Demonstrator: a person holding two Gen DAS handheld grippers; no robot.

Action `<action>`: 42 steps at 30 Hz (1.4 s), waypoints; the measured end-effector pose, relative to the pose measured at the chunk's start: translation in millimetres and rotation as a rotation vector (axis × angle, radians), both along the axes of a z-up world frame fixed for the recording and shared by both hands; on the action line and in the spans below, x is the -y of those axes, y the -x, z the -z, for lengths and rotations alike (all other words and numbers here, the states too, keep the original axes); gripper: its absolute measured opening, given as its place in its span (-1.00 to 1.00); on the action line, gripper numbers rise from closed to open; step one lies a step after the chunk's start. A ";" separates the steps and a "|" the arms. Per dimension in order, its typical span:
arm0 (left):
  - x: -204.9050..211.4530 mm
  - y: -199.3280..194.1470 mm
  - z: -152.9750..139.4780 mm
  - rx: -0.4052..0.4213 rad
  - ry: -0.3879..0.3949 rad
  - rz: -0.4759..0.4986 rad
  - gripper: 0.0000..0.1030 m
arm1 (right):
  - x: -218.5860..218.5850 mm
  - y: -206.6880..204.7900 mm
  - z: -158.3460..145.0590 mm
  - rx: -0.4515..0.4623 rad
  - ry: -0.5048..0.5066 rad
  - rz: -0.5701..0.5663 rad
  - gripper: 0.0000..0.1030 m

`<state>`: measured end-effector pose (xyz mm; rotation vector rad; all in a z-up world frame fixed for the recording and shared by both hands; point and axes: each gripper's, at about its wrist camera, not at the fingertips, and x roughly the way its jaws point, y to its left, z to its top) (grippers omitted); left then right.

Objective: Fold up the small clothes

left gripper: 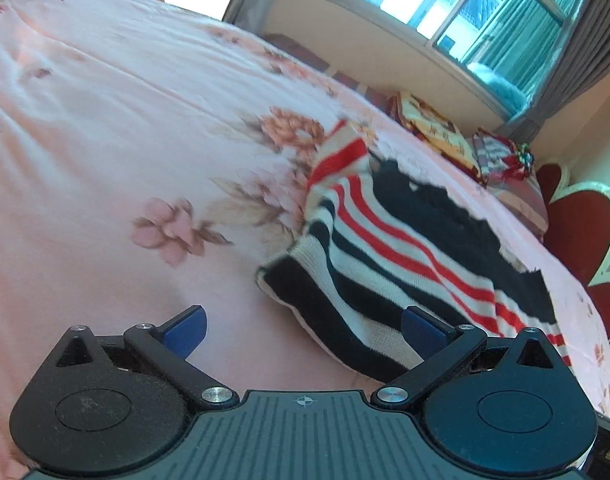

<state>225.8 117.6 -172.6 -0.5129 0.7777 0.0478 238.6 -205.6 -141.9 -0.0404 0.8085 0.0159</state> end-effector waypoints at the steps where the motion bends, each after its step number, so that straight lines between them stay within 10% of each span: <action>1: -2.3 3.5 -7.8 0.025 -0.011 -0.003 0.99 | 2.0 0.6 -1.9 0.003 -0.015 0.005 0.21; 13: 66.2 -45.5 -27.4 0.093 -0.052 0.219 0.99 | -10.5 -5.1 -11.9 0.021 -0.052 -0.002 0.18; 19: 64.8 -41.1 5.6 0.016 -0.164 0.241 0.99 | 12.0 -4.2 2.4 -0.023 0.001 0.021 0.13; 27: 60.1 -42.1 -9.6 0.031 -0.087 0.200 0.99 | 38.7 -1.7 -11.1 0.021 -0.019 0.074 0.12; 42: 86.7 -141.2 -2.1 0.031 -0.175 0.206 0.99 | 38.4 -94.0 -14.3 0.053 0.041 0.070 0.13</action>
